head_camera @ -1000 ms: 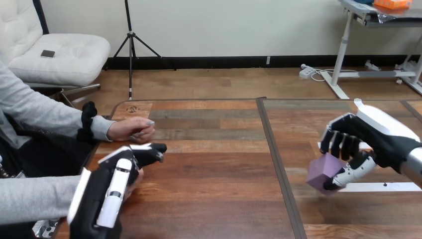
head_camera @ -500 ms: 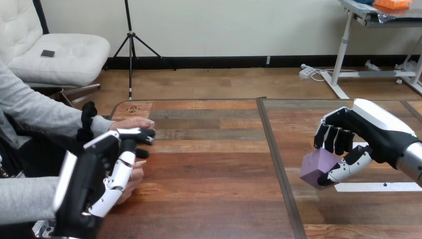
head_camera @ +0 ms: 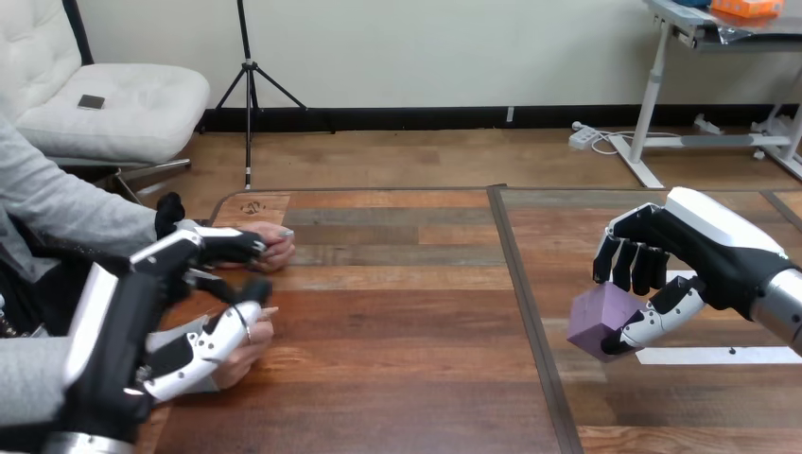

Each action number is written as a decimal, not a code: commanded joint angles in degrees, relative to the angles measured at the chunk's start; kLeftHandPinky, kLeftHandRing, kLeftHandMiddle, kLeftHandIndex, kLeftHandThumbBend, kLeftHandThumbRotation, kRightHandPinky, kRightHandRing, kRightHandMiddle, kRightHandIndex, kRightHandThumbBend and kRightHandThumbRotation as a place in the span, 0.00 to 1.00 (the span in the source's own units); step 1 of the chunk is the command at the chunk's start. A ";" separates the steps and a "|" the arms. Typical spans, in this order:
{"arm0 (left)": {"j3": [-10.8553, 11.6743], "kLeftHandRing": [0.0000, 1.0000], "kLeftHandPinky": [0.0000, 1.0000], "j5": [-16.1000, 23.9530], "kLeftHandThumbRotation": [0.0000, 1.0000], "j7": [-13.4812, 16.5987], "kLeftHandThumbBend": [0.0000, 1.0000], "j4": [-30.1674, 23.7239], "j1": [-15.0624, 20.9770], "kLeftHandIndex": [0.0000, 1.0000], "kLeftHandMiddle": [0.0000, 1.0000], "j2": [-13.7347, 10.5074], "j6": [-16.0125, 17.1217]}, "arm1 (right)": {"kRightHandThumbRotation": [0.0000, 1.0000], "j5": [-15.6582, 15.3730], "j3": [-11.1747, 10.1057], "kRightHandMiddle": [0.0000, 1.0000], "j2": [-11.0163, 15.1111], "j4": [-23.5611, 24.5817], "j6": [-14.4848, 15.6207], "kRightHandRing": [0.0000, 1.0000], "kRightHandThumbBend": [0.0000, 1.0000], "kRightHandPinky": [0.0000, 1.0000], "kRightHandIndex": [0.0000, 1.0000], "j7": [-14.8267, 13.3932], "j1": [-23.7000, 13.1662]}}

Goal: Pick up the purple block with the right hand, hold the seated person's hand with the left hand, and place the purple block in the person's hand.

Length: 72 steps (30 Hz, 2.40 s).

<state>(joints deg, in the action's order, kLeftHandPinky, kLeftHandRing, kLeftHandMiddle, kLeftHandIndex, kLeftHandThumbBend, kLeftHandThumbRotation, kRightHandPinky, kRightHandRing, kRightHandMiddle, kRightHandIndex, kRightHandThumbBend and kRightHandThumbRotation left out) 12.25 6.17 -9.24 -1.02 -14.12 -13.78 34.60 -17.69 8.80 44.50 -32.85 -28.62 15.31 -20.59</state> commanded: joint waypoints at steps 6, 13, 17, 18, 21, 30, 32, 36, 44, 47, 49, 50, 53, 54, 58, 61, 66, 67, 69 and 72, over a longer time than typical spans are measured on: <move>3.78 0.74 0.52 5.71 0.33 2.51 0.97 -9.14 1.14 0.75 0.79 -4.29 -2.60 | 0.00 1.09 -2.15 0.40 -1.17 1.51 -1.52 0.37 0.92 0.35 0.41 -0.95 -2.89; 4.69 0.84 0.56 7.65 0.28 2.72 1.00 -12.69 0.42 0.83 0.87 -5.51 -4.89 | 0.00 1.09 -2.13 0.41 -1.17 1.00 -1.53 0.37 0.92 0.35 0.40 -0.87 -3.14; 5.57 0.88 0.58 11.61 0.29 3.46 1.00 -14.03 0.16 0.85 0.90 -6.60 -5.79 | 0.00 1.23 -2.05 0.41 -1.14 0.71 -1.27 0.37 0.92 0.36 0.41 -0.41 -3.41; 5.75 0.88 0.58 12.83 0.30 3.76 1.00 -14.22 0.15 0.86 0.90 -6.83 -5.87 | 0.00 1.27 -2.04 0.41 -1.12 0.71 -1.16 0.37 0.92 0.36 0.41 -0.29 -3.45; 6.09 0.86 0.56 16.43 0.33 4.78 1.00 -14.54 0.30 0.86 0.89 -7.59 -6.20 | 0.00 1.44 -2.05 0.41 -1.12 0.75 -0.89 0.37 0.91 0.36 0.41 0.03 -3.54; 6.13 0.77 0.53 26.44 0.43 7.35 1.00 -13.64 1.43 0.82 0.82 -10.89 -7.44 | 0.00 1.38 -2.01 0.41 -1.25 0.81 -0.15 0.37 0.91 0.36 0.41 0.63 -4.00; 5.93 0.76 0.53 26.93 0.43 6.98 1.00 -13.37 1.64 0.82 0.81 -11.62 -8.03 | 0.00 1.31 -2.04 0.41 -1.25 0.77 -0.22 0.37 0.91 0.36 0.41 0.59 -4.04; 5.64 0.76 0.54 29.12 0.43 6.89 1.00 -12.68 2.17 0.80 0.80 -13.37 -8.76 | 0.00 1.14 -2.03 0.41 -1.28 0.56 -0.34 0.37 0.91 0.36 0.41 0.40 -4.16; 4.62 0.77 0.60 31.93 0.43 5.49 1.00 -9.99 3.51 0.80 0.80 -17.86 -9.08 | 0.00 1.27 -2.05 0.41 -1.29 0.21 -0.30 0.37 0.91 0.36 0.41 0.54 -4.33; 4.04 0.78 0.62 32.49 0.43 3.96 1.00 -9.40 3.85 0.80 0.81 -19.53 -9.98 | 0.00 1.26 -2.03 0.41 -1.29 -0.20 -0.62 0.37 0.91 0.36 0.41 0.46 -4.45; 3.68 0.78 0.63 32.75 0.43 3.21 1.00 -9.08 4.03 0.80 0.81 -20.42 -10.44 | 0.00 1.22 -2.03 0.41 -1.31 -0.42 -0.79 0.37 0.91 0.35 0.41 0.33 -4.49; 3.40 0.79 0.64 32.86 0.43 2.75 1.00 -8.59 4.25 0.80 0.81 -21.01 -10.56 | 0.00 1.16 -2.05 0.41 -1.32 -0.48 -0.86 0.37 0.91 0.35 0.41 0.16 -4.47; 2.56 0.80 0.67 32.34 0.40 1.37 1.00 -7.14 4.79 0.81 0.82 -22.24 -11.05 | 0.00 0.92 -2.06 0.40 -1.32 -0.55 -0.92 0.36 0.91 0.34 0.41 -0.23 -4.42; 2.37 0.80 0.68 32.14 0.39 1.11 1.00 -6.91 4.86 0.81 0.82 -22.45 -11.21 | 0.00 0.88 -2.06 0.40 -1.31 -0.57 -0.93 0.35 0.91 0.34 0.41 -0.28 -4.42; 1.23 0.81 0.71 32.65 0.37 0.27 1.00 -4.90 5.41 0.81 0.84 -23.97 -11.64 | 0.00 0.78 -2.06 0.39 -1.29 -0.69 -0.86 0.35 0.91 0.33 0.41 -0.41 -4.40; 0.40 0.82 0.72 33.85 0.36 1.39 1.00 -2.99 5.94 0.81 0.84 -25.03 -11.15 | 0.00 0.89 -2.11 0.40 -1.31 -0.75 -0.96 0.35 0.91 0.33 0.41 -0.42 -4.37; -1.03 0.81 0.72 36.51 0.35 4.06 1.00 0.19 6.89 0.81 0.83 -26.36 -10.97 | 0.00 1.03 -2.18 0.40 -1.41 -0.88 -1.03 0.35 0.91 0.33 0.41 -0.51 -4.33; -1.46 0.81 0.72 37.55 0.34 4.45 1.00 0.89 7.18 0.81 0.83 -26.71 -11.46 | 0.00 1.06 -2.21 0.40 -1.44 -0.98 -1.05 0.35 0.91 0.33 0.41 -0.57 -4.33; -2.02 0.81 0.72 38.63 0.34 4.97 1.00 1.65 7.50 0.80 0.83 -27.17 -12.06 | 0.00 1.08 -2.23 0.40 -1.49 -1.13 -1.09 0.36 0.92 0.34 0.41 -0.65 -4.34; -2.90 0.81 0.73 40.71 0.33 5.68 1.00 2.61 8.04 0.80 0.83 -27.79 -13.41 | 0.00 0.91 -2.20 0.40 -1.44 -1.20 -1.01 0.36 0.92 0.34 0.41 -0.78 -4.32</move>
<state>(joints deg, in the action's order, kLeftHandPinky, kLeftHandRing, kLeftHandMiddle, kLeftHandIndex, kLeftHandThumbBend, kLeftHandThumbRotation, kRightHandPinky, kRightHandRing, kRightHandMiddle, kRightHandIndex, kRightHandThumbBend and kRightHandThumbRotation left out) 10.96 44.37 -5.86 -0.69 -10.02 -38.92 22.59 -17.72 8.80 44.44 -34.23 -28.89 16.10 -20.75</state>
